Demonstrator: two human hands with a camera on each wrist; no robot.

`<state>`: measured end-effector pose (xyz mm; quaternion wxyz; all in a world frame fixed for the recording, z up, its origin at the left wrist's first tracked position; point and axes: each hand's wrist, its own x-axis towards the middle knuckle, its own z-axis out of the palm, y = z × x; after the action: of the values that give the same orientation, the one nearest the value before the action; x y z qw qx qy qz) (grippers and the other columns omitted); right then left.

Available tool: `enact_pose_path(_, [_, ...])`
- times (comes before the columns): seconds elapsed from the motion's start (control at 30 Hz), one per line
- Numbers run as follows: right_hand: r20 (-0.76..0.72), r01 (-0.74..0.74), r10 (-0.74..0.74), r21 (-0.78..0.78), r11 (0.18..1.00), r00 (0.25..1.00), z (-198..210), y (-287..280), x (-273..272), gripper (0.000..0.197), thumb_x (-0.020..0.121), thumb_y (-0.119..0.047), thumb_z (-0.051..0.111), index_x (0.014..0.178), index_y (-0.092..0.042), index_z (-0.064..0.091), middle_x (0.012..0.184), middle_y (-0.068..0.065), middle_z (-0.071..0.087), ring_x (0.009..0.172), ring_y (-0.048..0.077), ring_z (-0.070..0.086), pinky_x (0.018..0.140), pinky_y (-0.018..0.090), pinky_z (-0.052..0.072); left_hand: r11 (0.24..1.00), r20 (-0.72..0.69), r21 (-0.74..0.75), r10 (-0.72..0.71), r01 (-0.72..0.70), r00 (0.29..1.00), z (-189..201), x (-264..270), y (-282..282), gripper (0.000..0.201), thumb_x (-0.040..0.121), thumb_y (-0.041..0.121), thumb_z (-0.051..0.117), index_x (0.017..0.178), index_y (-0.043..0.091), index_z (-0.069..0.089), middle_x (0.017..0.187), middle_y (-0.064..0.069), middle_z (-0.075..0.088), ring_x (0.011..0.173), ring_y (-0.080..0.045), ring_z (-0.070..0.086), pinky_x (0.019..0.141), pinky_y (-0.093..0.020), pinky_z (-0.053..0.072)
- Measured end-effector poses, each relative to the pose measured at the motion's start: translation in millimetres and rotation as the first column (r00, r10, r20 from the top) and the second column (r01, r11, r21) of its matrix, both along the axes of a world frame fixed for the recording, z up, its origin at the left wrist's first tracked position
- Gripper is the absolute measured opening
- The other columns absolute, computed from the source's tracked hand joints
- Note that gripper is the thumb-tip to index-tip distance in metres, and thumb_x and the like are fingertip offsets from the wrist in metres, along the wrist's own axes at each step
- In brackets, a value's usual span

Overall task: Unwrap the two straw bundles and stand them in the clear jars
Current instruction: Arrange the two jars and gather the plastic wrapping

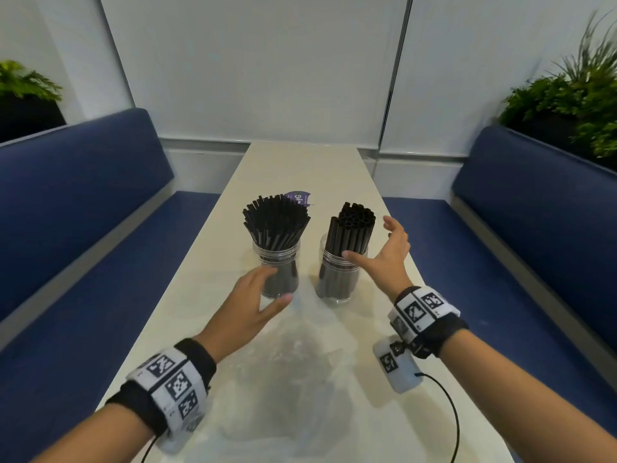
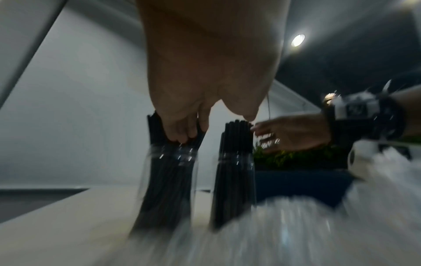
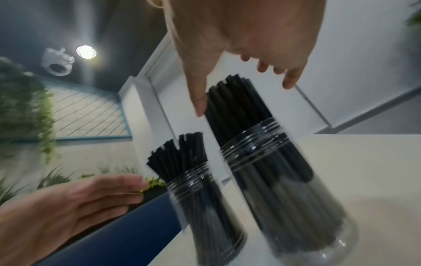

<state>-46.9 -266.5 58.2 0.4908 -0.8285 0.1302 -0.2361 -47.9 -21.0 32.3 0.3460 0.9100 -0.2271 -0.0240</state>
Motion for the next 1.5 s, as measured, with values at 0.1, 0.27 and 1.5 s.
enact_pose_path(0.1, [-0.084,-0.079,0.093,0.154,0.985,0.992,6,-16,17,0.113,0.062,-0.027,0.083,0.144,-0.019,0.006,0.152,0.006,0.016,0.141,0.023,0.015,0.115,0.042,0.020,0.988,-0.023,-0.073,-0.140,0.138,0.990,29,7,-34,0.067,0.088,0.037,0.058,0.145,0.022,0.026,0.152,0.005,0.030,0.139,-0.010,0.031,0.110,-0.021,0.026])
enact_pose_path(0.27, [-0.155,-0.286,0.337,0.280,0.916,0.929,14,-25,42,0.122,0.067,-0.014,0.079,0.143,-0.022,-0.015,0.157,0.006,0.001,0.144,0.023,0.011,0.114,0.040,0.019,0.971,-0.154,-0.207,-0.150,0.116,0.977,38,34,-101,0.096,0.076,0.020,0.075,0.148,0.010,0.012,0.154,-0.006,0.024,0.141,-0.017,0.024,0.103,-0.014,0.019])
enact_pose_path(1.5, [0.305,-0.078,0.005,0.228,0.971,0.952,41,-34,44,0.081,0.071,-0.062,0.051,0.140,-0.033,0.021,0.146,-0.007,0.031,0.138,0.014,0.024,0.115,0.040,0.021,0.760,0.247,-0.630,0.003,0.159,0.969,75,75,-102,0.090,0.081,0.018,0.071,0.148,0.023,0.012,0.155,0.004,0.020,0.137,0.003,0.022,0.107,-0.005,0.023])
